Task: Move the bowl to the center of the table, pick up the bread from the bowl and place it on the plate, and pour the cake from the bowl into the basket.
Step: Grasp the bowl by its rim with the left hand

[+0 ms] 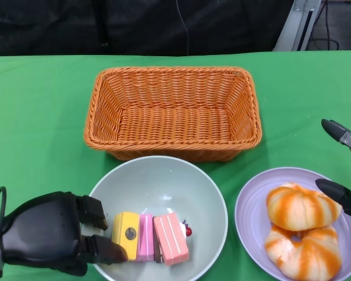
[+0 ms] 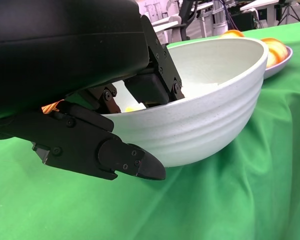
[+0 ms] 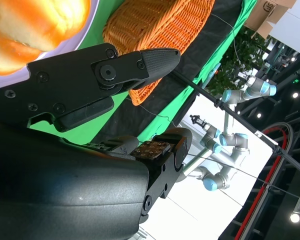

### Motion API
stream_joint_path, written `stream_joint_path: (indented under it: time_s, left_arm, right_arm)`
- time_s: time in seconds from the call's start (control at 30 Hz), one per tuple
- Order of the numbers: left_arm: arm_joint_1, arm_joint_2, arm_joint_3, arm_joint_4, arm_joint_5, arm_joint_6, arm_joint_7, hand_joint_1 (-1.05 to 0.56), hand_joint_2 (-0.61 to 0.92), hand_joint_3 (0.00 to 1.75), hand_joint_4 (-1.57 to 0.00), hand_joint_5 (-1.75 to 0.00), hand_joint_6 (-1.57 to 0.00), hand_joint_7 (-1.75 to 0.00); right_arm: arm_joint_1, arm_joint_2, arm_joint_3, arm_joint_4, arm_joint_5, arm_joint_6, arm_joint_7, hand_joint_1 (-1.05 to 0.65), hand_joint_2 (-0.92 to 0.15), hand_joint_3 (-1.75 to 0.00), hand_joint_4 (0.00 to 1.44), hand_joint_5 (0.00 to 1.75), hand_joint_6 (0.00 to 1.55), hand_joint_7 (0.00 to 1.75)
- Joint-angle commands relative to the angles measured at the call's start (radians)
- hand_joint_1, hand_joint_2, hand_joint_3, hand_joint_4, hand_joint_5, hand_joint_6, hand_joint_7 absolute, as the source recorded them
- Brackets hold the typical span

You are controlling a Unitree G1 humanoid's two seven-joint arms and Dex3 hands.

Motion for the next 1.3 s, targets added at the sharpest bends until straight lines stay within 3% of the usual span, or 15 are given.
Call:
stream_joint_path:
  time_s: [0.03, 0.43, 0.8, 0.97, 1.1, 1.3]
  left_arm:
    - [-0.007, 0.006, -0.019, 0.027, 0.032, 0.027, 0.061, -0.46, 0.90, 0.01, -0.75, -0.36, -0.77, 0.00]
    - [-0.028, -0.020, -0.102, 0.124, 0.110, 0.141, 0.300, -0.42, 0.92, 0.06, -0.73, -0.35, -0.74, 0.00]
    - [-0.057, -0.041, -0.177, 0.198, 0.112, 0.173, 0.380, -0.42, 0.92, 0.11, -0.71, -0.36, -0.73, -0.01]
    - [-0.079, -0.048, -0.205, 0.226, 0.114, 0.171, 0.412, -0.39, 0.92, 0.08, -0.74, -0.40, -0.81, -0.04]
    - [-0.095, -0.047, -0.226, 0.238, 0.116, 0.169, 0.422, -0.41, 0.92, 0.01, -0.68, -0.60, -0.95, -0.05]
    - [-0.103, -0.050, -0.249, 0.244, 0.118, 0.169, 0.448, -0.39, 0.92, 0.00, -0.74, -0.71, -1.05, -0.06]
  right_arm:
    - [0.009, -0.002, -0.014, -0.006, 0.027, 0.001, 0.011, -0.61, -0.92, -0.17, 0.49, 0.13, 0.49, 0.00]
    - [0.011, -0.005, -0.020, -0.005, 0.058, 0.001, 0.044, -0.63, -0.92, -0.17, 0.48, 0.12, 0.49, 0.00]
    - [0.019, -0.003, -0.036, -0.020, 0.071, 0.011, 0.054, -0.62, -0.92, -0.16, 0.50, 0.12, 0.48, 0.00]
    - [0.016, 0.001, -0.042, -0.014, 0.082, 0.002, 0.066, -0.60, -0.92, -0.15, 0.50, 0.12, 0.48, 0.00]
    - [0.014, 0.006, -0.045, -0.009, 0.091, -0.002, 0.074, -0.59, -0.92, -0.15, 0.51, 0.12, 0.49, 0.01]
    - [0.014, 0.009, -0.053, -0.012, 0.091, -0.001, 0.079, -0.59, -0.92, -0.16, 0.51, 0.12, 0.49, 0.01]
